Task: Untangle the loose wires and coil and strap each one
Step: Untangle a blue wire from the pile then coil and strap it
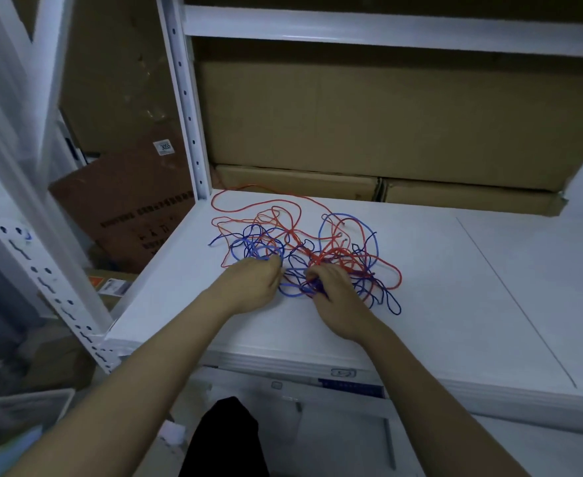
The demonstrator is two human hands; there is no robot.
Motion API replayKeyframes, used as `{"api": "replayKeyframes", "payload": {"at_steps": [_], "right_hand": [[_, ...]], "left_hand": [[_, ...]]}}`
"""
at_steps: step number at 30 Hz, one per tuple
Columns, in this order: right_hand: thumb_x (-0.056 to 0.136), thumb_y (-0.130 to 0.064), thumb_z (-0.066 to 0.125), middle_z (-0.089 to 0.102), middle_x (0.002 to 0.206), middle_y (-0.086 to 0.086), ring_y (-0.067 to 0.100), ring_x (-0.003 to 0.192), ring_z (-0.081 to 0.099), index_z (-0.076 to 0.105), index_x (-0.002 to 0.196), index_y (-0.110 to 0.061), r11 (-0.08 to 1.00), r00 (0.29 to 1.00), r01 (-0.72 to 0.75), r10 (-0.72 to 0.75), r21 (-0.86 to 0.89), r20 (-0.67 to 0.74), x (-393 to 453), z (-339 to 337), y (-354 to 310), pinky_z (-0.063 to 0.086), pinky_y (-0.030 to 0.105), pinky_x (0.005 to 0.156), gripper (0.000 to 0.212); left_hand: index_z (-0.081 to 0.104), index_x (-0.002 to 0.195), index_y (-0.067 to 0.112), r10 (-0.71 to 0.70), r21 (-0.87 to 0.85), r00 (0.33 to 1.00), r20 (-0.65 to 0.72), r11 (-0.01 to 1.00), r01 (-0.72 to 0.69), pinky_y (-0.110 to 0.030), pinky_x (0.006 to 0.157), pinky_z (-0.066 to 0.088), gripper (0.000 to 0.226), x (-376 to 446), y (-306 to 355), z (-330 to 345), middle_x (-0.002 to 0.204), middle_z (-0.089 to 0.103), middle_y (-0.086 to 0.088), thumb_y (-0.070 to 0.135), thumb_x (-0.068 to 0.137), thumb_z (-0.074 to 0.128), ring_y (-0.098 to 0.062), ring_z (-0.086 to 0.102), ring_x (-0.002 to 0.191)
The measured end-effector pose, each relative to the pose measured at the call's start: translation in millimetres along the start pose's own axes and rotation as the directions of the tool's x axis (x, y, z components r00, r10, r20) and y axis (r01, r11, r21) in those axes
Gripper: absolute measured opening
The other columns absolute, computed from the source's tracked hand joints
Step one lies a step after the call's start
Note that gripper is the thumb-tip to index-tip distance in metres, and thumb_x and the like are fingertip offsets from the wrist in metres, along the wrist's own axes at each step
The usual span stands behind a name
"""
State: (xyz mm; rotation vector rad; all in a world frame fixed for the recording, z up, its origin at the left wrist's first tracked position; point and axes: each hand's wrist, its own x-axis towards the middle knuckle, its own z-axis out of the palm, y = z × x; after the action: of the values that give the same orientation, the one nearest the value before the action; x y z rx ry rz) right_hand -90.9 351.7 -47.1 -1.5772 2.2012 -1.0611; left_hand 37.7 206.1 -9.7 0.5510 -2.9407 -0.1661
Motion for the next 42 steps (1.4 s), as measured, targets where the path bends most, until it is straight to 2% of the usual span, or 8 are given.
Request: {"api": "replayKeyframes", "payload": {"at_steps": [6,9,13,19,25,35,39,42], "right_hand": [[0.091,-0.003,0.046,0.012,0.157,0.000,0.016,0.147,0.000,0.025,0.149,-0.017,0.990,0.983,-0.049,0.071,-0.131,0.169,12.7,-10.4,-1.5,0.013,0.036,0.117,0.063],[0.092,-0.006,0.051,0.016,0.158,-0.002,0.015,0.146,0.003,0.028,0.148,-0.021,0.989,0.974,-0.032,0.064,-0.145,0.219,17.1,-18.6,-5.9,0.017,0.036,0.116,0.062],[0.090,-0.016,0.059,0.051,0.134,0.001,0.018,0.127,0.036,0.055,0.132,-0.020,0.972,0.988,0.111,-0.084,-0.207,0.131,19.4,-33.7,-12.2,0.028,0.028,0.104,0.043],[0.090,-0.034,0.062,0.058,0.105,0.002,0.019,0.101,0.052,0.061,0.125,-0.028,0.937,0.986,0.058,-0.109,-0.343,-0.129,20.5,-44.9,-27.0,0.042,0.029,0.075,0.036],[0.092,-0.031,0.060,0.064,0.104,0.000,0.022,0.094,0.060,0.063,0.121,-0.028,0.927,0.875,0.022,-0.199,-0.375,-0.441,28.7,-57.7,-44.9,0.048,0.033,0.070,0.030],[0.074,-0.011,0.076,0.058,0.084,0.014,0.035,0.084,0.057,0.072,0.085,-0.007,0.813,0.712,0.016,-0.418,-0.582,-0.565,64.7,-114.9,-88.9,0.045,0.040,0.065,0.012],[0.067,0.001,0.074,0.060,0.084,0.017,0.036,0.080,0.058,0.067,0.082,-0.004,0.689,0.743,-0.063,-0.450,-0.722,-0.495,78.2,-137.2,-96.1,0.039,0.036,0.059,0.017],[0.079,0.000,0.062,0.055,0.091,0.016,0.035,0.085,0.055,0.061,0.090,-0.006,0.743,0.786,-0.123,-0.332,-0.658,-0.521,86.0,-155.9,-85.5,0.027,0.031,0.053,0.012]], "left_hand": [[0.050,0.099,0.010,0.066,0.036,0.961,0.267,0.996,-0.079,-0.031,0.065,0.034,0.039,-9.2,2.8,-10.6,0.098,0.060,-0.011,0.045,0.101,0.035,-0.023,0.049,0.077],[0.052,0.098,0.009,0.058,0.112,0.946,0.320,0.989,-0.098,-0.030,0.065,0.032,0.039,-10.4,3.5,-16.4,0.098,0.061,-0.011,0.046,0.100,0.037,-0.020,0.045,0.074],[0.054,0.104,0.011,0.069,0.199,0.986,0.152,0.975,-0.099,-0.032,0.067,0.039,0.033,-5.2,2.2,-31.0,0.098,0.064,-0.012,0.039,0.101,0.037,-0.025,0.054,0.078],[0.049,0.095,0.013,0.052,0.194,0.997,-0.063,0.980,-0.039,-0.032,0.060,0.033,0.029,8.5,7.2,-53.9,0.080,0.053,-0.005,0.039,0.102,0.035,-0.027,0.051,0.074],[0.041,0.084,0.013,-0.058,0.051,0.966,-0.252,0.996,0.073,-0.033,0.058,0.027,0.032,23.9,14.0,-76.0,0.070,0.043,-0.003,0.037,0.102,0.034,-0.030,0.047,0.069],[0.043,0.086,0.010,-0.191,-0.114,0.869,-0.456,0.981,0.156,-0.037,0.061,0.033,0.028,44.2,22.2,-127.2,0.077,0.050,-0.014,0.031,0.103,0.035,-0.039,0.056,0.080],[0.048,0.088,0.005,-0.288,-0.189,0.827,-0.483,0.956,0.223,-0.038,0.063,0.035,0.031,53.7,15.6,-145.9,0.084,0.056,-0.018,0.029,0.103,0.034,-0.040,0.058,0.084],[0.047,0.087,0.006,-0.312,-0.203,0.791,-0.526,0.949,0.240,-0.037,0.062,0.034,0.031,56.7,2.6,-154.4,0.085,0.057,-0.021,0.030,0.103,0.035,-0.041,0.057,0.085]]}}
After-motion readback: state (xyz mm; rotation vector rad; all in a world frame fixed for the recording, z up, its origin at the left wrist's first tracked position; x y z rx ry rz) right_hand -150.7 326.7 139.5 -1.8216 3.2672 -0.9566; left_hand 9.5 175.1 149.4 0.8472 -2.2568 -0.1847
